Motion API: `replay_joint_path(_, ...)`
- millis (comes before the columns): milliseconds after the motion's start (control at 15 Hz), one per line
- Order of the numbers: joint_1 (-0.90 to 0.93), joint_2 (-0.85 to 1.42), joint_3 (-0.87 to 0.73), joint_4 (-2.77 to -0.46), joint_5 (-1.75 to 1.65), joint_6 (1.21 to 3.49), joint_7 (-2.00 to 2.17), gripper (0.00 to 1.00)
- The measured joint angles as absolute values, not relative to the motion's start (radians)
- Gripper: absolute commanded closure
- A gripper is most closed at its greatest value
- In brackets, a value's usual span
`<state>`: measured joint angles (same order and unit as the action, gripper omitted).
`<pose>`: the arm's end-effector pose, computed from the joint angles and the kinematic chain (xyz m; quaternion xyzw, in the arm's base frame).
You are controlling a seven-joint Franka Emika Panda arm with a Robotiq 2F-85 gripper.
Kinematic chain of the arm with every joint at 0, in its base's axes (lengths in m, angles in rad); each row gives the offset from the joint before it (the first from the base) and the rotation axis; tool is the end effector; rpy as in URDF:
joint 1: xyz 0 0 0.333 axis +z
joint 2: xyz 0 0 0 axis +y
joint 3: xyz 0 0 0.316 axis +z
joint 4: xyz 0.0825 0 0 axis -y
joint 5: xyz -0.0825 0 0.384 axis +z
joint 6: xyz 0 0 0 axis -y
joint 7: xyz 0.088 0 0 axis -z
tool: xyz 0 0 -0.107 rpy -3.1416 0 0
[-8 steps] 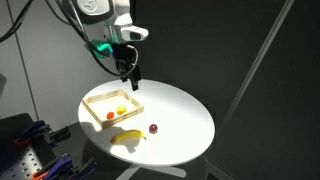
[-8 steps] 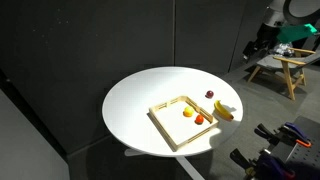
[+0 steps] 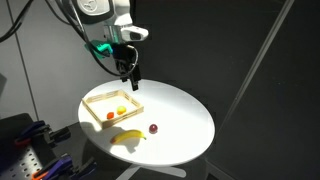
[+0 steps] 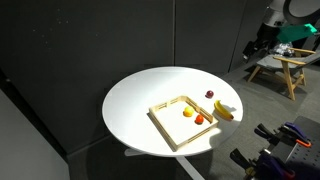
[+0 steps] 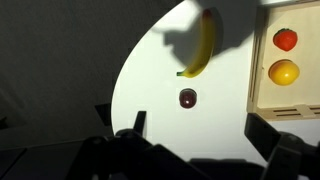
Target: Put the banana on the tray
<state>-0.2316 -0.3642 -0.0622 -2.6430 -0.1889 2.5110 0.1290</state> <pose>0.4027 -0.1197 0.3864 0.9820 -0.1392 0.1111 0.0622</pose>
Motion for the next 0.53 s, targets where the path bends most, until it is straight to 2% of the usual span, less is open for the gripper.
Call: replay_joint_path(533, -0.228, -0.344, -0.064, -2.635, -0.178, 2.499, 0.129, 0.0)
